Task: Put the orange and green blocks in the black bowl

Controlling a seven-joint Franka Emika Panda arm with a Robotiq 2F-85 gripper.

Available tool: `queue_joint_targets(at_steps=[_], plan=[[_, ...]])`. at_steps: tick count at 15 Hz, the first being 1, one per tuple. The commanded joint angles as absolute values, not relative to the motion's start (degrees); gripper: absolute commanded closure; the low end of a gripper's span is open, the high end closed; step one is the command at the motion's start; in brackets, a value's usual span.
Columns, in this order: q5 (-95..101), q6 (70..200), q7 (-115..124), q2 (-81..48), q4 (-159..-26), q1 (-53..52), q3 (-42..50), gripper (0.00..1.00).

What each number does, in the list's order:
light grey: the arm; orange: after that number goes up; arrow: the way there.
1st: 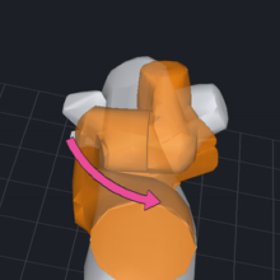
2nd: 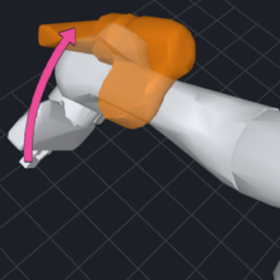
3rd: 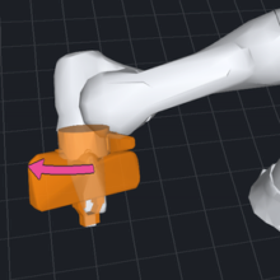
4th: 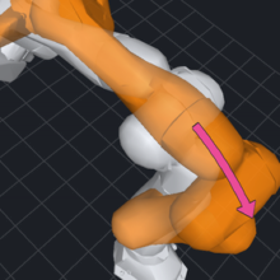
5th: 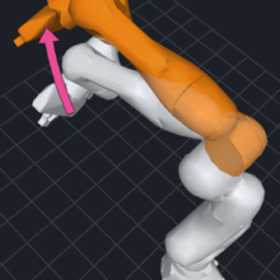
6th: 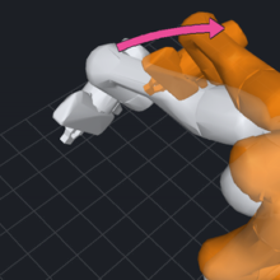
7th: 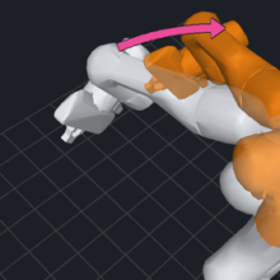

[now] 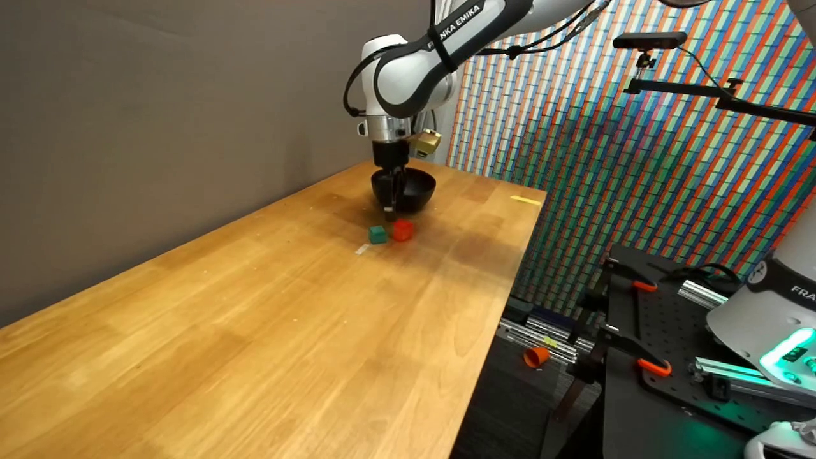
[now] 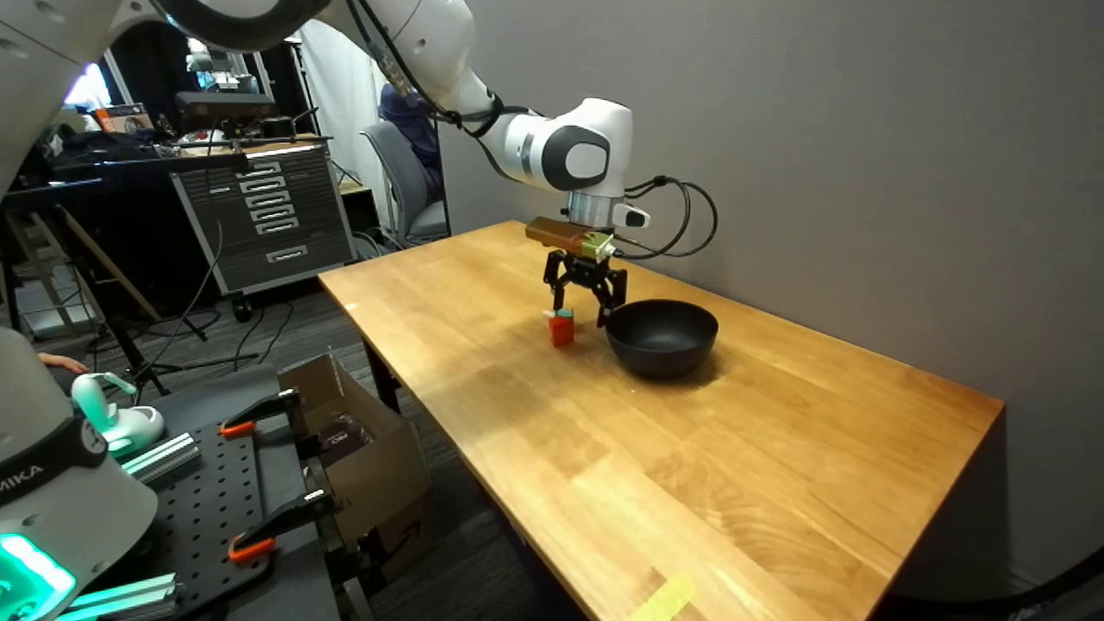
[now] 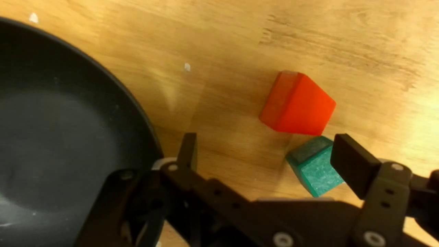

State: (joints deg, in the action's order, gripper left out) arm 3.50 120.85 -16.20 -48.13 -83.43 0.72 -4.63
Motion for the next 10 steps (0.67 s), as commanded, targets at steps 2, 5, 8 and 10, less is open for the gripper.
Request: queue_joint_targets(at_steps=[2,5,8,10], plan=[[1.83,112.43,-15.72,-54.40,-71.35,0.51,-5.06,0.00],[2.52,110.54,-13.93,-54.82,-69.23,-0.29,-4.36,0.00],[2.90,110.44,-11.92,-52.94,-70.25,-1.01,-4.01,0.00],[3.01,111.16,-10.23,-51.47,-71.94,-1.62,-3.82,0.00]])
